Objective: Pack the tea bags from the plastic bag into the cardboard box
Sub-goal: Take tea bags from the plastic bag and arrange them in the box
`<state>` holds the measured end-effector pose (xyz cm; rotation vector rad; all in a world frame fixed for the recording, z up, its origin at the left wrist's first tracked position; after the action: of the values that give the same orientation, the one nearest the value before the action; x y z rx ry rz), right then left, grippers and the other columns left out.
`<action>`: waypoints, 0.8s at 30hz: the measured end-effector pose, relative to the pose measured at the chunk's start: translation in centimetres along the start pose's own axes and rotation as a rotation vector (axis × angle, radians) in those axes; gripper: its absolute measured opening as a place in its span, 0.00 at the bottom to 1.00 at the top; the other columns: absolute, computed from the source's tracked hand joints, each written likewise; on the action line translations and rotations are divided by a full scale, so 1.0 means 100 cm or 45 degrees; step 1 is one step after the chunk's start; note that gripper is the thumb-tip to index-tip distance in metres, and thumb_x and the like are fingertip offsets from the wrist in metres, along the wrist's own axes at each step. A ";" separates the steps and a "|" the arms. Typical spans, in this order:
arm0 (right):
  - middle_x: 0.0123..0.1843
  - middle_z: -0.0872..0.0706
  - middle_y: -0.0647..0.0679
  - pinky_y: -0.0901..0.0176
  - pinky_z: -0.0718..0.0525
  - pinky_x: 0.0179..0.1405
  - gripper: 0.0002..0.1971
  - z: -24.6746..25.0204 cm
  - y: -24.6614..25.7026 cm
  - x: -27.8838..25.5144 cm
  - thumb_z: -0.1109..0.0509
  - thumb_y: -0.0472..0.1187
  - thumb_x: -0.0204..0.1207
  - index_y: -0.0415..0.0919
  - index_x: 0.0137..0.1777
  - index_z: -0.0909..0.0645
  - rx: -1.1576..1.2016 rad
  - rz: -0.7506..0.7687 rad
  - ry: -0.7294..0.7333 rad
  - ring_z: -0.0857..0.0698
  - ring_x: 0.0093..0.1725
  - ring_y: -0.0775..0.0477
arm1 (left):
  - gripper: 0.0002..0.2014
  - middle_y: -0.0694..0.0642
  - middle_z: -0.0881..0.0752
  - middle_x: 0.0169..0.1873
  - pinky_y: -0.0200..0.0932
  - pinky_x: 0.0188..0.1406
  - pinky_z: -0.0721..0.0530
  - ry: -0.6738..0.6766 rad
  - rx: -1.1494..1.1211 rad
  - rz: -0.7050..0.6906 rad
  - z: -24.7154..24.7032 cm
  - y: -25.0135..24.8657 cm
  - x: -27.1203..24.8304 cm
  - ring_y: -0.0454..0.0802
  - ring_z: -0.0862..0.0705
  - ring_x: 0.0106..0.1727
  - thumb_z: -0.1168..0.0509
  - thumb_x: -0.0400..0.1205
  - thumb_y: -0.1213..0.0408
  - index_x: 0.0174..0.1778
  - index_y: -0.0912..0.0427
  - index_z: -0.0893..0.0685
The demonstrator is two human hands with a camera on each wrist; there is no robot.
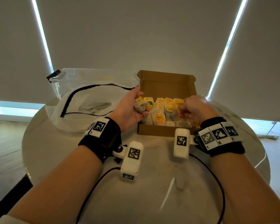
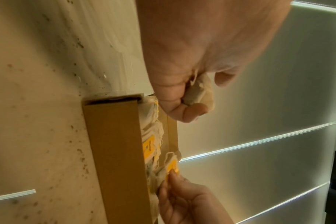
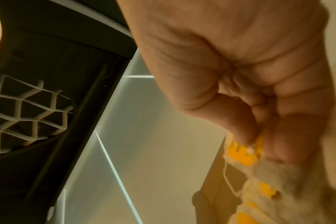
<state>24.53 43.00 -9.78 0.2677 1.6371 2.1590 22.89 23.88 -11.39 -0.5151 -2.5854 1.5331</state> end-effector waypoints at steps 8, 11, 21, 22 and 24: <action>0.38 0.16 0.40 0.56 0.13 0.43 0.04 -0.013 -0.010 0.008 0.33 0.28 0.78 0.35 0.43 0.23 -0.178 -0.050 0.045 0.16 0.32 0.49 | 0.22 0.66 0.26 0.53 0.40 0.29 0.16 0.127 -0.050 -0.029 -0.006 0.000 -0.006 0.54 0.22 0.38 0.51 0.82 0.73 0.73 0.57 0.33; 0.38 0.15 0.40 0.55 0.11 0.41 0.03 -0.018 -0.013 0.010 0.30 0.29 0.76 0.35 0.43 0.21 -0.251 0.015 0.025 0.15 0.33 0.48 | 0.23 0.66 0.26 0.52 0.43 0.36 0.18 0.139 -0.036 -0.026 -0.008 0.001 -0.005 0.55 0.21 0.39 0.52 0.81 0.78 0.71 0.56 0.33; 0.41 0.18 0.48 0.64 0.21 0.31 0.06 -0.012 0.010 -0.010 0.29 0.44 0.77 0.43 0.42 0.20 -0.319 0.400 -0.040 0.22 0.34 0.55 | 0.27 0.59 0.24 0.43 0.51 0.57 0.17 0.219 -0.069 -0.146 -0.010 0.000 0.004 0.58 0.16 0.55 0.49 0.80 0.87 0.70 0.54 0.33; 0.41 0.17 0.47 0.64 0.19 0.32 0.08 -0.017 0.013 -0.016 0.31 0.47 0.78 0.43 0.44 0.20 -0.283 0.398 0.038 0.20 0.34 0.54 | 0.27 0.58 0.24 0.43 0.50 0.59 0.18 0.239 -0.044 -0.180 -0.010 0.000 0.004 0.58 0.17 0.56 0.48 0.80 0.87 0.69 0.54 0.33; 0.42 0.15 0.45 0.60 0.15 0.34 0.16 -0.030 0.017 -0.029 0.32 0.54 0.76 0.40 0.51 0.19 -0.163 0.299 0.297 0.16 0.36 0.51 | 0.27 0.56 0.24 0.45 0.48 0.61 0.21 0.272 0.058 -0.256 -0.009 0.000 0.004 0.54 0.18 0.55 0.46 0.80 0.87 0.67 0.53 0.31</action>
<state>25.60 38.69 -8.76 0.1826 1.6500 2.5441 22.78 24.73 -10.95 -0.3775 -2.3560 1.3871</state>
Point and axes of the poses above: each hand's wrist, its own x-axis towards the middle knuckle, its own z-axis out of the back of the hand, y = z × x, the point moved 4 cm from there along x, towards the middle knuckle
